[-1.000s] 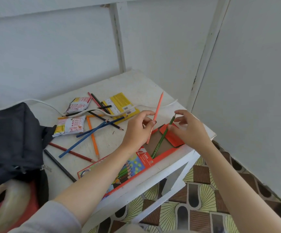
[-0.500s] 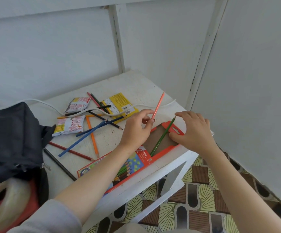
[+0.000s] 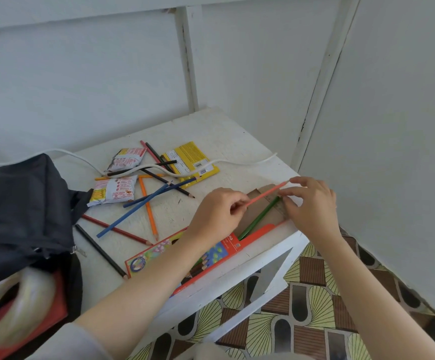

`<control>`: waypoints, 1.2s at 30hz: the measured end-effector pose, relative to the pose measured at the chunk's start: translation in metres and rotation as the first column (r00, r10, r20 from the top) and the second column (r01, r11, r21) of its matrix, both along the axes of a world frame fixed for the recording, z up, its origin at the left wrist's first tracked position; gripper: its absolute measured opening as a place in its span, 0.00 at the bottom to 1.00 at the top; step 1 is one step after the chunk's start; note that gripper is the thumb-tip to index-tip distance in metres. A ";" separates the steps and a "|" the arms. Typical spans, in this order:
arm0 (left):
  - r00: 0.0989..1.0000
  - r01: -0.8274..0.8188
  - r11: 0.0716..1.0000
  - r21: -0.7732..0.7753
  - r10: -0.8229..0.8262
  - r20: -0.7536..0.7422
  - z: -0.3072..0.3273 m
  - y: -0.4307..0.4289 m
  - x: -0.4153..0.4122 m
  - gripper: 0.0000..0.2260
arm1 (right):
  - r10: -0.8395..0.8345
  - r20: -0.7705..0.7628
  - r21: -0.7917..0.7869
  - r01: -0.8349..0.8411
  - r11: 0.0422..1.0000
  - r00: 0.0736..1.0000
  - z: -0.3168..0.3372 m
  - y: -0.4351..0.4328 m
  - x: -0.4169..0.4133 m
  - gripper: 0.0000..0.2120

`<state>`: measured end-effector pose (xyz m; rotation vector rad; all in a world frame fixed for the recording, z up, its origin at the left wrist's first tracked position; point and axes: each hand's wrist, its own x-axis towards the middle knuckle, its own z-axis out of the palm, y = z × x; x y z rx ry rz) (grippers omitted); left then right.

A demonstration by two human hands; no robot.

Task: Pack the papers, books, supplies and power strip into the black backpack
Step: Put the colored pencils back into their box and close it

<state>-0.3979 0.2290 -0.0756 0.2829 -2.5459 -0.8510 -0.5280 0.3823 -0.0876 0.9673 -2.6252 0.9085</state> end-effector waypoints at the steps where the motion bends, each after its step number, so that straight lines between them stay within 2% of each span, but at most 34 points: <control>1: 1.000 -0.019 0.999 -0.028 0.019 0.012 -0.001 0.001 0.001 0.08 | -0.014 -0.002 -0.006 0.014 1.000 1.000 0.000 0.000 0.001 0.07; 6: 0.993 -0.113 0.972 -0.204 0.118 0.014 0.002 0.010 0.005 0.03 | -0.113 0.035 -0.029 0.114 0.993 0.993 -0.004 0.002 0.004 0.03; 7: 0.994 -0.104 0.971 -0.215 0.108 0.006 0.002 0.012 0.007 0.03 | -0.115 0.031 -0.034 0.116 0.993 0.993 -0.005 0.002 0.004 0.03; 12: 0.999 -0.038 0.970 -0.239 0.039 -0.003 -0.003 0.017 0.022 0.16 | -0.122 0.013 -0.072 0.123 0.990 0.992 -0.005 0.001 0.005 0.11; 19: 0.996 0.058 0.921 -0.386 -0.078 -0.036 -0.010 0.010 0.037 0.12 | -0.015 0.016 -0.069 0.016 0.998 1.000 -0.008 0.002 0.006 0.10; 22: 0.998 0.041 0.930 -0.366 -0.054 -0.026 -0.009 0.006 0.036 0.10 | 0.071 0.026 -0.082 -0.069 0.994 0.997 -0.006 0.003 0.011 0.12; 26: 0.997 0.071 0.939 -0.336 -0.063 0.033 -0.008 0.004 0.036 0.15 | 0.171 0.070 -0.089 -0.165 0.982 0.983 -0.001 0.003 0.024 0.20; 29: 0.994 0.109 0.940 -0.322 -0.112 0.009 -0.010 0.004 0.036 0.13 | 0.169 0.075 -0.071 -0.164 0.984 0.983 -0.003 0.004 0.028 0.23; 33: 0.981 0.174 0.949 -0.264 -0.191 -0.038 -0.012 0.004 0.038 0.09 | 0.167 0.029 0.003 -0.167 0.986 0.986 -0.009 0.004 0.027 0.24; 36: 0.979 0.180 0.955 -0.236 -0.197 -0.052 -0.012 0.003 0.039 0.09 | 0.203 0.062 -0.036 -0.201 0.979 0.977 -0.006 0.005 0.028 0.22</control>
